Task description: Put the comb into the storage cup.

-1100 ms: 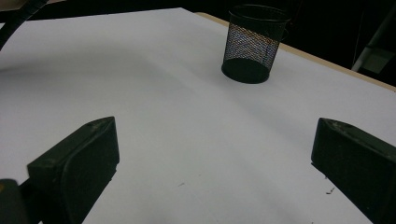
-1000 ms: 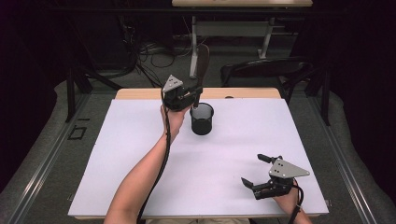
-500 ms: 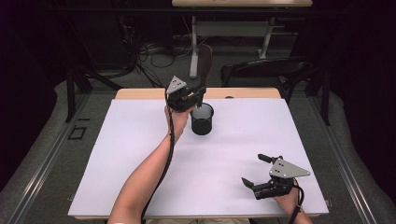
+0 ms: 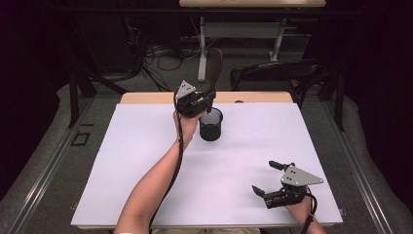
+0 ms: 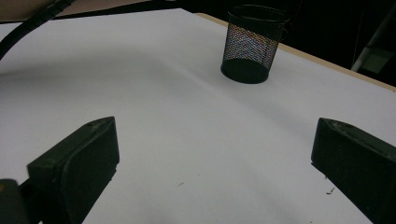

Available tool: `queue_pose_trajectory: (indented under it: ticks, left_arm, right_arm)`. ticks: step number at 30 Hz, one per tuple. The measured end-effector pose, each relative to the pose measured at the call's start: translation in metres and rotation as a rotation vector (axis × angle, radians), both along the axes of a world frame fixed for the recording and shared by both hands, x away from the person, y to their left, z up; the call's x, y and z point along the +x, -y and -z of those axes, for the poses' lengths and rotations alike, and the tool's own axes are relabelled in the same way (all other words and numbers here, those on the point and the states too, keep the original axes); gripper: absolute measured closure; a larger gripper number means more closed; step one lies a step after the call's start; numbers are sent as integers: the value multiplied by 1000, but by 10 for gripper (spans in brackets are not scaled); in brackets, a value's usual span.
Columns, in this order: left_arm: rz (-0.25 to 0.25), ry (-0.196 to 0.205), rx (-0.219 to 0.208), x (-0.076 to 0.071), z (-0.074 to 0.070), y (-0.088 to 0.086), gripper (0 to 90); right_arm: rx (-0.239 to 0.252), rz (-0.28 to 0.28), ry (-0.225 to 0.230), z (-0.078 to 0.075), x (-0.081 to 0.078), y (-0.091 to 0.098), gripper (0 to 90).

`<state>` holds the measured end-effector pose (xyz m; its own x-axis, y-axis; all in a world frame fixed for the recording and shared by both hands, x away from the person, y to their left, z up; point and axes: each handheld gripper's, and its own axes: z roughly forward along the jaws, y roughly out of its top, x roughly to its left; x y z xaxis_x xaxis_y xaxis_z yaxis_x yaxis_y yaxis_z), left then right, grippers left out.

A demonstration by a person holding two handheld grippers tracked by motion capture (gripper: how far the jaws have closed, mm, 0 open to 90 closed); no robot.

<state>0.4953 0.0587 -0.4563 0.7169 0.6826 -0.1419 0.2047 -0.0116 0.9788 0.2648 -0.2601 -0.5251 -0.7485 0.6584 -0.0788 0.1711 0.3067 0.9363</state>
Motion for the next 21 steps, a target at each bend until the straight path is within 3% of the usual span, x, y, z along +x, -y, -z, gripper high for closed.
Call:
queue_pose_trajectory:
  ticks: [21]
  left_arm:
    - [-11, -12, -12, 4, 8, 2, 723]
  right_arm:
    - [-2, 0, 0, 0, 0, 0, 4]
